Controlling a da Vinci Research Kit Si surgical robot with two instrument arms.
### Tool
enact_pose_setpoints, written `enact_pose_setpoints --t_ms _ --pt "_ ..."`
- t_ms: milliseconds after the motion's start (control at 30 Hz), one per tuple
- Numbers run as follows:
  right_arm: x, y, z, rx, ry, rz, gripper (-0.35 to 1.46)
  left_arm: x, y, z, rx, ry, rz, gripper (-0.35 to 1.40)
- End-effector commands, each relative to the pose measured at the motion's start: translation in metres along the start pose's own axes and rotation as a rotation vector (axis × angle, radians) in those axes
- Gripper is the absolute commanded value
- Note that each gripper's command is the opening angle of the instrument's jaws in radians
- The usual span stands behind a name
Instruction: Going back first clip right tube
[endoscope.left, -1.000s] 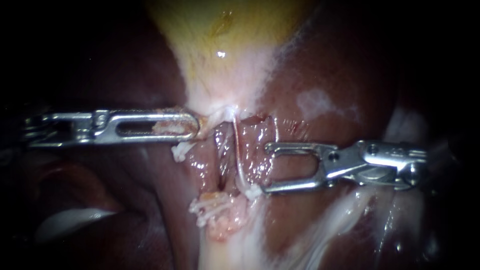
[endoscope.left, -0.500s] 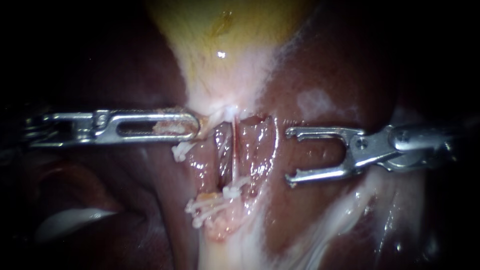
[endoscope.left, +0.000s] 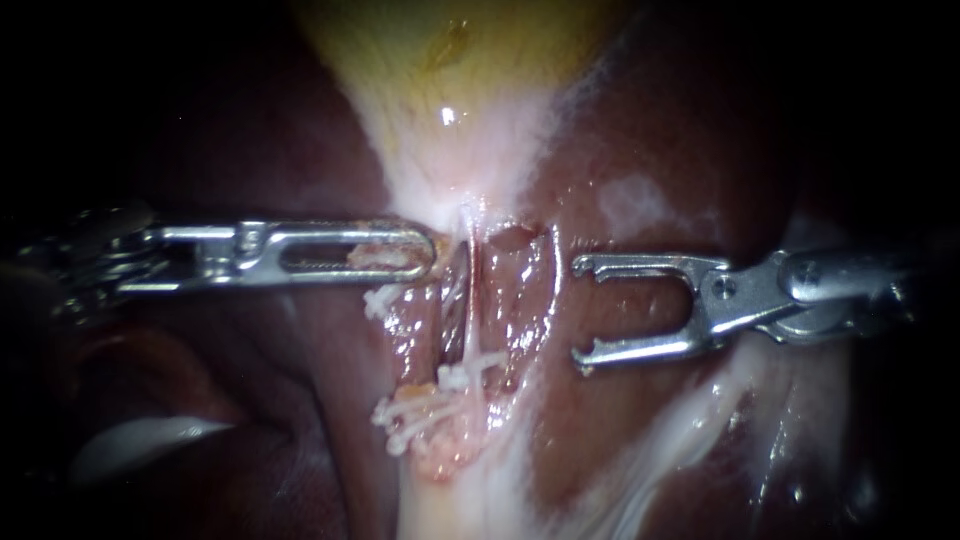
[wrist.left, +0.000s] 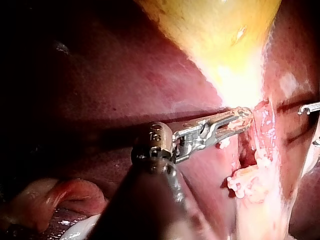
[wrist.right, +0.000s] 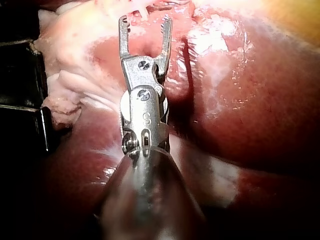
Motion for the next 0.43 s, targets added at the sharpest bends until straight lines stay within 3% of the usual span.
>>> enact_pose_setpoints --t_ms 33,433 --pt "0.0 0.0 0.0 0.0 0.0 0.0 0.5 0.0001 0.0 0.0002 -0.005 0.003 0.001 -0.35" --pt "0.0001 -0.0001 0.0 0.001 -0.003 0.0 0.5 0.0003 0.0001 0.0005 -0.009 0.007 0.002 -0.35"
